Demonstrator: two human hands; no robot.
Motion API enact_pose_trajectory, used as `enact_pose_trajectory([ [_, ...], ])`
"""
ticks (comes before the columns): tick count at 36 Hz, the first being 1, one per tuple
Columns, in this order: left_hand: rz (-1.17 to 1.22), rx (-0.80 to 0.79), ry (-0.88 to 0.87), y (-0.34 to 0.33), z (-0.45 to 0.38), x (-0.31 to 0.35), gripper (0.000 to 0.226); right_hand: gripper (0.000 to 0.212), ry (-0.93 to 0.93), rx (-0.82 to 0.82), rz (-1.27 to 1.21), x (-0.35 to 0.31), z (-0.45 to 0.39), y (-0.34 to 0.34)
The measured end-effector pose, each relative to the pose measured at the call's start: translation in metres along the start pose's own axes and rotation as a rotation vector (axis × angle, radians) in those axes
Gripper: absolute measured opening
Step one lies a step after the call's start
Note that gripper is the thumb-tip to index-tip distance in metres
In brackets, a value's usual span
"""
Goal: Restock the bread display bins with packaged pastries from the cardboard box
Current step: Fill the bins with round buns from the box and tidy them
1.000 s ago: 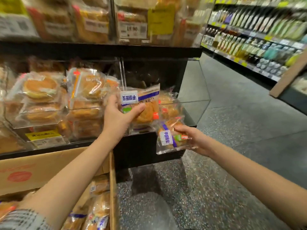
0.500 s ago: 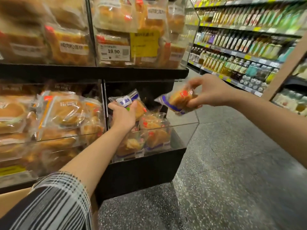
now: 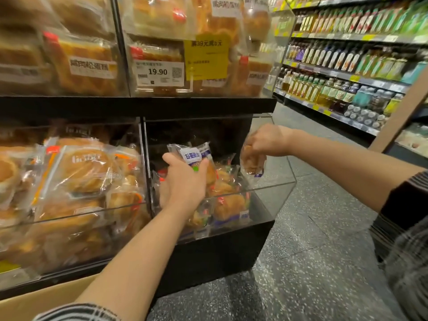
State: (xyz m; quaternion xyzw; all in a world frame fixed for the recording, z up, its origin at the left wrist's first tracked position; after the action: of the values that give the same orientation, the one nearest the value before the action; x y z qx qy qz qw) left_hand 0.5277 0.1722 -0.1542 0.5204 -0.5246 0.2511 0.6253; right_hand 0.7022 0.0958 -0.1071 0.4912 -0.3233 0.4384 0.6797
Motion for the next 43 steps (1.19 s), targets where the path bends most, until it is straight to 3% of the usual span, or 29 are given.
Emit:
enact_pose_trajectory([
  [4, 0.0, -0.004, 0.063, 0.0, -0.004, -0.006, 0.073, 0.045, 0.023, -0.009, 0.034, 0.009, -0.004, -0.002],
  [11, 0.058, -0.021, 0.073, -0.001, -0.003, -0.003, 0.059, 0.035, 0.144, -0.079, 0.191, -0.007, -0.02, -0.009],
  [17, 0.085, -0.027, 0.07, -0.001, -0.001, -0.002, 0.062, 0.028, 0.087, -0.134, 0.049, -0.038, -0.048, -0.031],
  [21, 0.081, -0.022, 0.048, -0.001, -0.002, -0.001, 0.064, 0.043, -0.033, -0.172, -0.036, -0.04, -0.046, -0.044],
  [24, 0.079, -0.023, 0.055, -0.001, -0.003, -0.002, 0.053, 0.053, -0.082, -0.249, -0.091, -0.041, -0.047, -0.048],
  [26, 0.092, -0.03, 0.04, -0.002, -0.002, -0.002, 0.041, 0.044, -0.15, -0.259, -0.127, -0.035, -0.046, -0.043],
  [29, 0.096, -0.029, 0.006, 0.0, 0.0, 0.002, 0.032, 0.038, -0.42, -0.119, -0.465, -0.014, -0.032, -0.021],
  [32, 0.096, -0.028, -0.014, 0.002, 0.002, 0.003, 0.032, 0.046, -0.675, 0.174, -0.923, -0.002, -0.003, 0.011],
  [36, 0.127, -0.046, -0.054, 0.004, 0.004, 0.006, 0.037, 0.055, -0.728, 0.482, -1.131, -0.012, 0.025, 0.054],
  [39, 0.156, -0.071, -0.115, 0.003, 0.004, 0.009, 0.044, 0.043, -0.744, 0.504, -1.273, -0.018, 0.029, 0.066],
  [42, 0.182, -0.091, -0.165, 0.004, 0.007, 0.013, 0.045, 0.04, -0.71, 0.379, -1.549, -0.022, 0.02, 0.064],
  [43, 0.202, -0.093, -0.165, 0.005, 0.007, 0.013, 0.044, 0.044, -0.643, 0.342, -1.537, -0.024, 0.015, 0.067],
])
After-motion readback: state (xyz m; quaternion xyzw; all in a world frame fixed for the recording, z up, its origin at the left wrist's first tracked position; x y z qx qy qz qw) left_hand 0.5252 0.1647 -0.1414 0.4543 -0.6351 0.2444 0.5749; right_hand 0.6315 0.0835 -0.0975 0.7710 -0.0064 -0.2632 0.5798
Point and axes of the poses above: each hand's wrist, its own z-axis away from the middle knuckle, its own y-axis out of the back of the hand, x = y × z, the point moved 7 cm from there along -z, towards the middle knuckle, and after that the axes turned 15 degrees about z, right-handed, at the moved point
